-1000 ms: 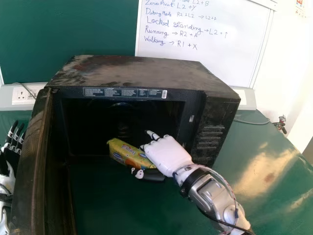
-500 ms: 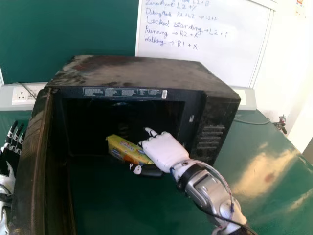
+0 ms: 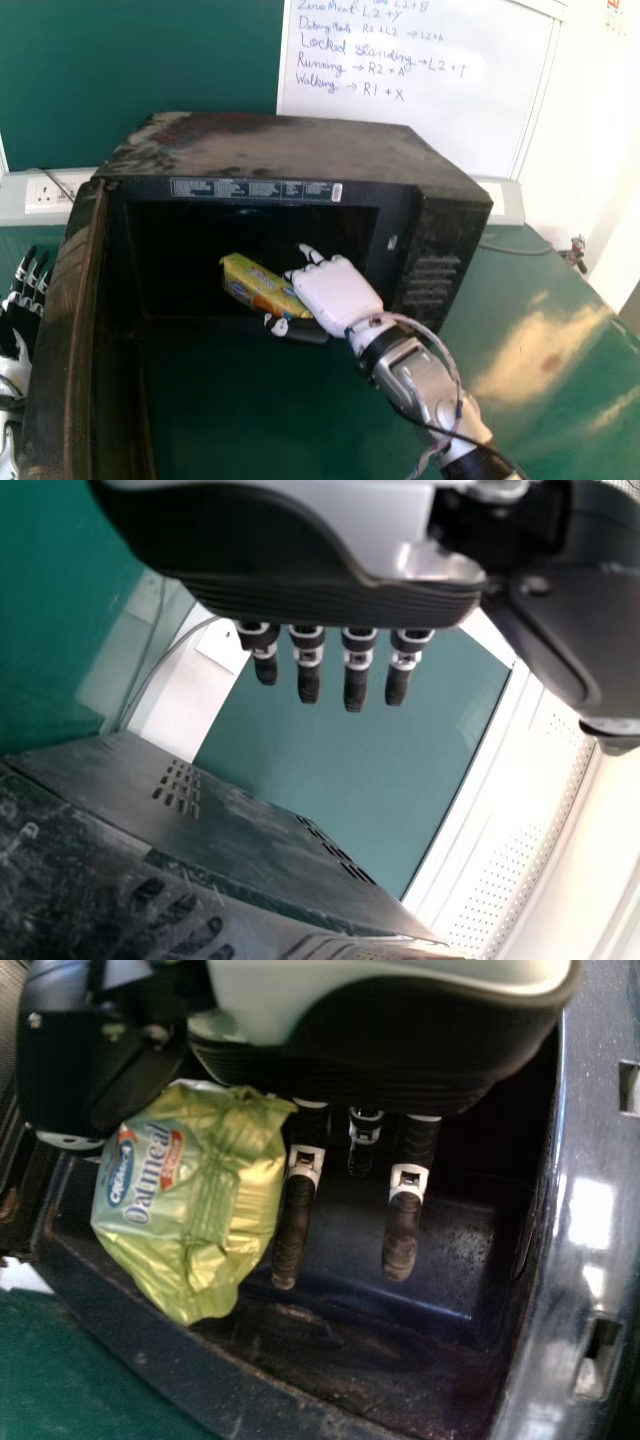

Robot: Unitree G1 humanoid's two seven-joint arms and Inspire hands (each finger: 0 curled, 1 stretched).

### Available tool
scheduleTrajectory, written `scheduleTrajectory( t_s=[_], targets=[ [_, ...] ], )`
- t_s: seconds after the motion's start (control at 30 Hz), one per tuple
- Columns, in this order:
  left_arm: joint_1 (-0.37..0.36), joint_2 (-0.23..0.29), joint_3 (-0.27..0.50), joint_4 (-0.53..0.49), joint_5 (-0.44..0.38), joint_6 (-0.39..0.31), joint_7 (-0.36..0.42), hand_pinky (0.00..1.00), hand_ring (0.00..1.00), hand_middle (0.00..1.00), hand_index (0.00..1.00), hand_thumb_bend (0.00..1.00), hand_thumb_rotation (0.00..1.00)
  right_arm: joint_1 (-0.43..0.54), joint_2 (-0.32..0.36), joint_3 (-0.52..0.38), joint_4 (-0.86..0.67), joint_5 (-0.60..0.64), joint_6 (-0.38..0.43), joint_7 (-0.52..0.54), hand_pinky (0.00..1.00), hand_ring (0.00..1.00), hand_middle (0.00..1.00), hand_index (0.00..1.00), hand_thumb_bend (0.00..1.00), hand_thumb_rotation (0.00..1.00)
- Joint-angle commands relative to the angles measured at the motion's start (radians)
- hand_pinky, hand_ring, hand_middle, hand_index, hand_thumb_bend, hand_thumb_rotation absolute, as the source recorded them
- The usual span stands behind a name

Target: Put biscuit inside oven

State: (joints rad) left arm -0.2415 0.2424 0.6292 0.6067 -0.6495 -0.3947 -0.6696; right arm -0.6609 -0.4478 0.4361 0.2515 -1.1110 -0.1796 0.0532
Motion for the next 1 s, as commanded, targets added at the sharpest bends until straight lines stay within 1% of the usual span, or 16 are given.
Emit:
scheduleTrajectory(
  t_s=[0.0,0.03,0.07,0.13,0.17,0.23,0.4,0.47,0.77,0.87,0.97],
  targets=[
    [0.044,-0.048,-0.006,0.044,-0.006,-0.005,-0.005,0.07,0.43,0.64,0.83,0.13,0.00,-0.048,0.009,0.009,0.022,0.003,0.005,-0.036,0.29,0.39,0.44,0.54,0.51,0.00],
    [0.044,-0.048,-0.006,0.042,-0.005,-0.001,-0.001,0.11,0.44,0.64,0.83,0.14,0.00,-0.055,0.009,0.013,0.032,0.003,0.002,-0.043,0.29,0.39,0.44,0.54,0.51,0.00],
    [0.045,-0.047,-0.007,0.042,-0.005,0.003,0.000,0.13,0.45,0.64,0.83,0.14,0.00,-0.063,0.010,0.016,0.041,0.003,0.000,-0.049,0.29,0.39,0.44,0.54,0.51,0.00],
    [0.045,-0.047,-0.007,0.040,-0.008,0.008,-0.003,0.12,0.44,0.64,0.83,0.14,0.00,-0.078,0.014,0.021,0.063,0.009,-0.003,-0.054,0.28,0.38,0.44,0.54,0.51,0.00],
    [0.044,-0.047,-0.007,0.043,-0.007,0.003,-0.007,0.10,0.44,0.64,0.83,0.14,0.00,-0.086,0.016,0.024,0.077,0.013,-0.006,-0.061,0.28,0.38,0.43,0.54,0.51,0.00],
    [0.044,-0.047,-0.006,0.044,-0.007,-0.002,-0.009,0.10,0.44,0.64,0.83,0.14,0.00,-0.101,0.019,0.031,0.107,0.018,-0.016,-0.079,0.27,0.37,0.43,0.54,0.51,0.00],
    [0.041,-0.047,-0.004,0.051,-0.004,-0.006,-0.006,0.16,0.46,0.64,0.83,0.15,0.00,-0.132,0.029,0.053,0.169,0.020,-0.025,-0.112,0.27,0.38,0.43,0.54,0.51,0.00],
    [0.041,-0.046,-0.004,0.052,-0.004,-0.006,-0.007,0.17,0.47,0.65,0.83,0.15,0.00,-0.142,0.033,0.059,0.191,0.021,-0.028,-0.122,0.27,0.38,0.43,0.54,0.51,0.00],
    [0.040,-0.044,-0.005,0.056,-0.004,-0.004,-0.010,0.15,0.46,0.64,0.83,0.15,0.00,-0.190,0.039,0.089,0.279,0.018,-0.040,-0.168,0.28,0.40,0.44,0.54,0.52,0.00],
    [0.042,-0.046,-0.007,0.050,0.001,-0.004,-0.001,0.13,0.46,0.64,0.83,0.15,0.00,-0.211,0.044,0.100,0.328,0.016,-0.048,-0.206,0.29,0.41,0.45,0.54,0.52,0.00],
    [0.043,-0.046,-0.008,0.049,0.001,-0.003,0.000,0.15,0.46,0.64,0.84,0.15,0.00,-0.231,0.051,0.111,0.379,0.020,-0.058,-0.243,0.29,0.40,0.44,0.54,0.52,0.00]
  ],
)
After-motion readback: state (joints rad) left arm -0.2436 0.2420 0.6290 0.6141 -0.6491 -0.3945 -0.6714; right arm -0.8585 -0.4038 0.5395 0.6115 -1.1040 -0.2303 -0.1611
